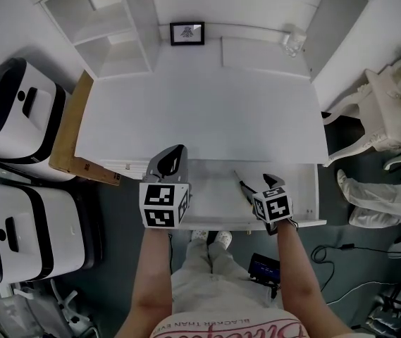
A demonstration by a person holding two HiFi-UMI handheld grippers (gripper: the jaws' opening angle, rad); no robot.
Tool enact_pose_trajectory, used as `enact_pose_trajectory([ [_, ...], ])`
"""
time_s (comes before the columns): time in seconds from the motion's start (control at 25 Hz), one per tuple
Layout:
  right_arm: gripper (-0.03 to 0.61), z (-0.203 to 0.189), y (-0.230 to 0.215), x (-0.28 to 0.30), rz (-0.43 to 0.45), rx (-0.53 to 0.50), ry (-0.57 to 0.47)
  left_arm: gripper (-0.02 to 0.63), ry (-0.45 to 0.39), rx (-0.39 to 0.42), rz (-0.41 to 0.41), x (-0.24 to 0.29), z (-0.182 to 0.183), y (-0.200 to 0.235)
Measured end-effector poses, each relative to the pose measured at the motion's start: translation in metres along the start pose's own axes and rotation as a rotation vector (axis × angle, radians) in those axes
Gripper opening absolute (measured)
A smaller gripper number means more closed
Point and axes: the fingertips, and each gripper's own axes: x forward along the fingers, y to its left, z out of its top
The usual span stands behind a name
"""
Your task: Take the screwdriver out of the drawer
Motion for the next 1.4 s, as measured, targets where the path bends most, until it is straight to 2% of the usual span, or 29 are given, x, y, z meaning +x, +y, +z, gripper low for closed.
enact_pose_trajectory([
  [0.36, 0.336, -0.034, 0.004, 0.046, 0.082, -0.028, 0.166, 0.009, 0.049, 0.006, 0.008, 0.010, -0.015, 0.006],
  [0.52, 0.256, -0.050, 0.000, 0.064, 0.054, -0.033, 0.227, 0.009, 0.069, 0.013, 0.020, 0.010, -0.021, 0.011],
  [0.8, 0.209, -0.073, 0.002, 0.088, 0.045, -0.039, 0.320, 0.009, 0.098, 0.013, 0.046, 0.005, -0.033, 0.023],
  [1.08, 0.172, -0.083, 0.004, 0.104, 0.022, -0.117, 0.365, 0.009, 0.123, 0.019, 0.063, -0.001, -0.043, 0.035],
  [1.28, 0.163, -0.084, 0.005, 0.106, 0.028, -0.105, 0.364, 0.009, 0.129, 0.010, 0.063, -0.001, -0.049, 0.037],
  [1.32, 0.154, -0.083, 0.004, 0.105, 0.021, -0.106, 0.364, 0.009, 0.129, 0.012, 0.059, 0.000, -0.049, 0.037],
  [1.4, 0.098, -0.083, 0.002, 0.104, 0.007, -0.111, 0.366, 0.009, 0.130, 0.019, 0.051, 0.000, -0.049, 0.035],
])
